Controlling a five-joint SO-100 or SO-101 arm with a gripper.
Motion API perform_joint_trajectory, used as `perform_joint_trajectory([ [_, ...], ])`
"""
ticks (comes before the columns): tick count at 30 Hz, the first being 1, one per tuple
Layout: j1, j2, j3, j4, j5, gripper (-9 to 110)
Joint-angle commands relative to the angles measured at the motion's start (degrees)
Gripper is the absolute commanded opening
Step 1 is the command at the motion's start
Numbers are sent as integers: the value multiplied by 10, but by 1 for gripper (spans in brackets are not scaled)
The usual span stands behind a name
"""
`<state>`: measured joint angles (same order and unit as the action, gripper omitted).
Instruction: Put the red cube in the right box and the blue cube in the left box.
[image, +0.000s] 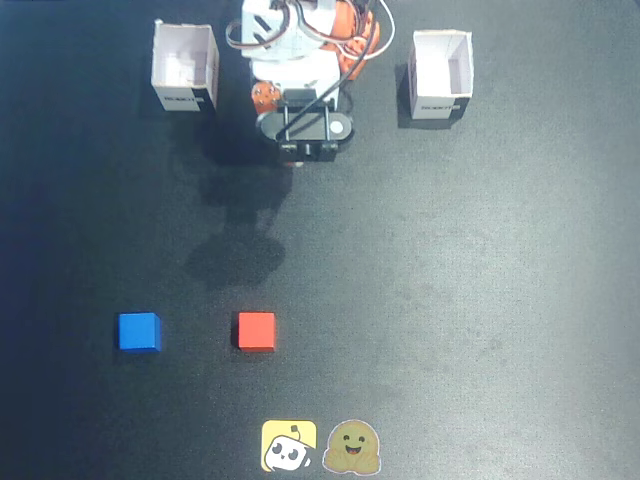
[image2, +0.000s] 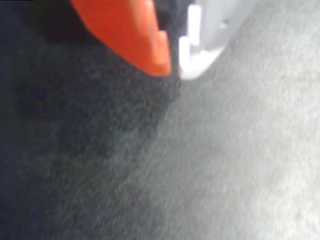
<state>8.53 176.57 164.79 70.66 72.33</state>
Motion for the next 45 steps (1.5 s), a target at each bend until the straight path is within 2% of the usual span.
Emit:
perform_joint_trajectory([
  [1, -5, 5, -8, -14, 14, 0],
  [9, -11, -47, -47, -40, 20, 0],
  [13, -6, -193, -127, -75, 18, 0],
  [26, 7, -491, -296, -170, 4, 0],
  [45, -4, -687, -439, -225, -23, 14],
])
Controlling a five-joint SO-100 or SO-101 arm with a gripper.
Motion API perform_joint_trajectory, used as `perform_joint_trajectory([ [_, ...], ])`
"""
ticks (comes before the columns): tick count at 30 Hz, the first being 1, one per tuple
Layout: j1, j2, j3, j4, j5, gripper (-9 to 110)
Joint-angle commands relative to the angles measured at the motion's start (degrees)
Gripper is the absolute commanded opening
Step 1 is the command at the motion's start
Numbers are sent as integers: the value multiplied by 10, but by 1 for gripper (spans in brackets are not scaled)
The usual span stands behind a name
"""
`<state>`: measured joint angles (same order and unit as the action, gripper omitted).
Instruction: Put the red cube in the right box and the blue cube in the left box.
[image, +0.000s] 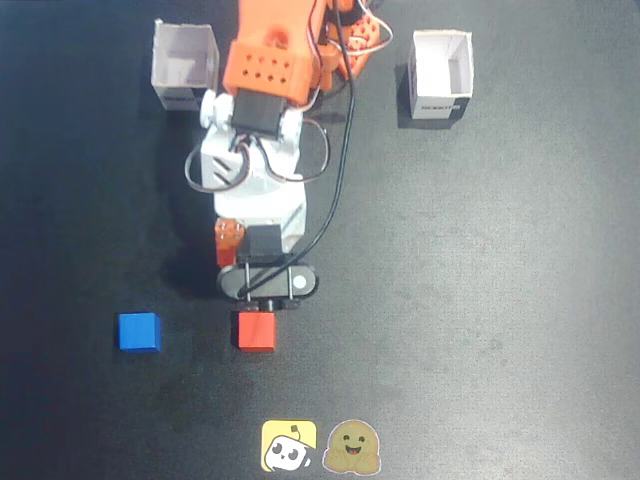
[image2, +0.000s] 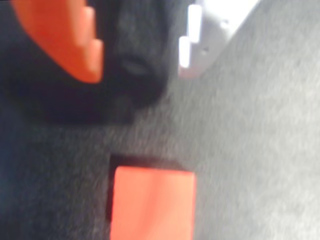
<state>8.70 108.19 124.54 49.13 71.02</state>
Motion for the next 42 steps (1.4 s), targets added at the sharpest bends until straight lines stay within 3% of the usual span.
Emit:
perform_joint_trajectory([
  [1, -9, -9, -42, -11, -16, 14],
  [22, -47, -143, -192, -9, -18, 16],
  [42, -42, -220, -213, -37, -42, 24],
])
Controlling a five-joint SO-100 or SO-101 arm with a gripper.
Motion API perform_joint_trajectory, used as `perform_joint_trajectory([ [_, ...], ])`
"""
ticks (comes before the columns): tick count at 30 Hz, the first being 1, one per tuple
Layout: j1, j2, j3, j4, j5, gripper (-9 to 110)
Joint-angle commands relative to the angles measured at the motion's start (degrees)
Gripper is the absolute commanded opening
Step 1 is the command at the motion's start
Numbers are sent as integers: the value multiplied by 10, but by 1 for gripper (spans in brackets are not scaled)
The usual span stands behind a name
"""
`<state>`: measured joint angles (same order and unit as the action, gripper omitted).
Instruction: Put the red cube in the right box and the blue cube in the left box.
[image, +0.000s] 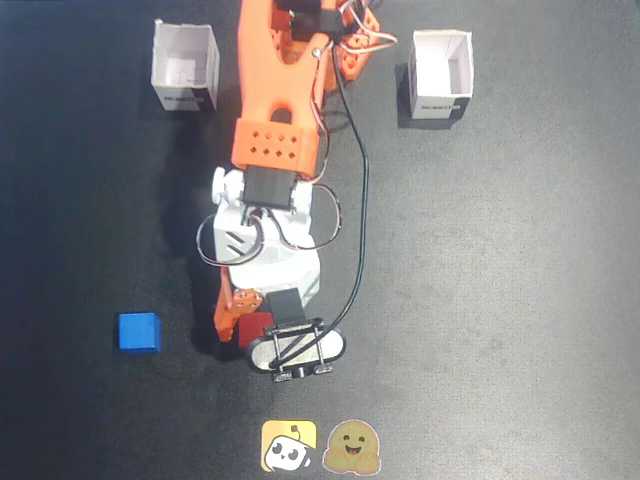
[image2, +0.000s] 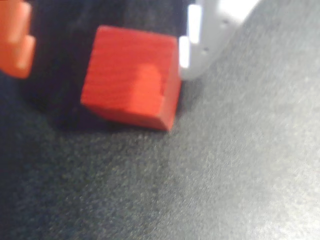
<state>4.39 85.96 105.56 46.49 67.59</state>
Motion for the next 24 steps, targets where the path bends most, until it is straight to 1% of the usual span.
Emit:
perform_joint_trajectory([
  [1, 2, 0, -20, -14, -8, 24],
  [19, 4, -57, 0, -75, -14, 24],
  [24, 3, -76, 0, -85, -13, 22],
])
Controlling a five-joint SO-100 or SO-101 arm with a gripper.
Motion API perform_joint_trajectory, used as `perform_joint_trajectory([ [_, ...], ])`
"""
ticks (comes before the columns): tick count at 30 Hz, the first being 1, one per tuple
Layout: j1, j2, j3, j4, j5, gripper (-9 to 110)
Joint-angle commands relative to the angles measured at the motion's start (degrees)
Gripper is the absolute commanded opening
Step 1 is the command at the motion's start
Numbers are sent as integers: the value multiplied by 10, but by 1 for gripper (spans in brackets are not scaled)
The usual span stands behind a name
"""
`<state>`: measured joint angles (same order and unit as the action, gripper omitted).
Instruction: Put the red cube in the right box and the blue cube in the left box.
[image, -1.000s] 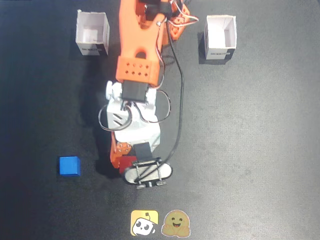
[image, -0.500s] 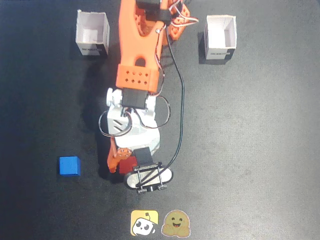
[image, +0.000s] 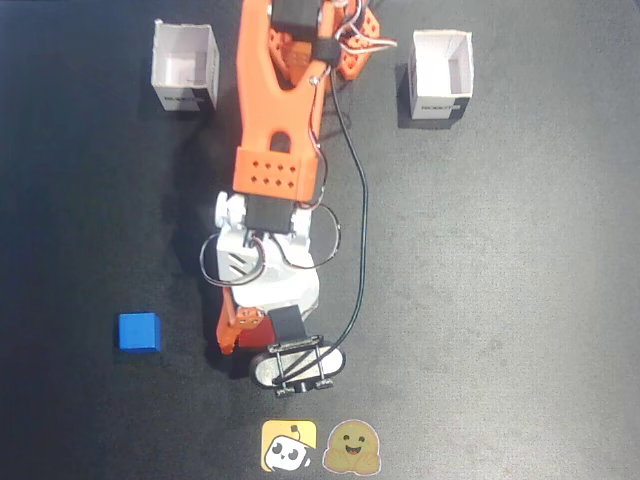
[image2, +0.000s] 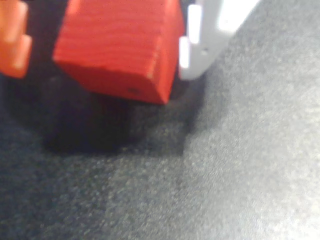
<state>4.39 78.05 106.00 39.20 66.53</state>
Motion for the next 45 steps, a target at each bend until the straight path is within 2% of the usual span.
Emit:
perform_joint_trajectory([
  [1, 3, -1, -4, -15, -4, 21],
  [14, 7, -15, -4, -33, -11, 14],
  [27, 11, -15, -10, -23, -11, 12],
  [38, 19, 64, -49, 114, -14, 12],
  [45, 60, 132, -43, 180, -27, 12],
])
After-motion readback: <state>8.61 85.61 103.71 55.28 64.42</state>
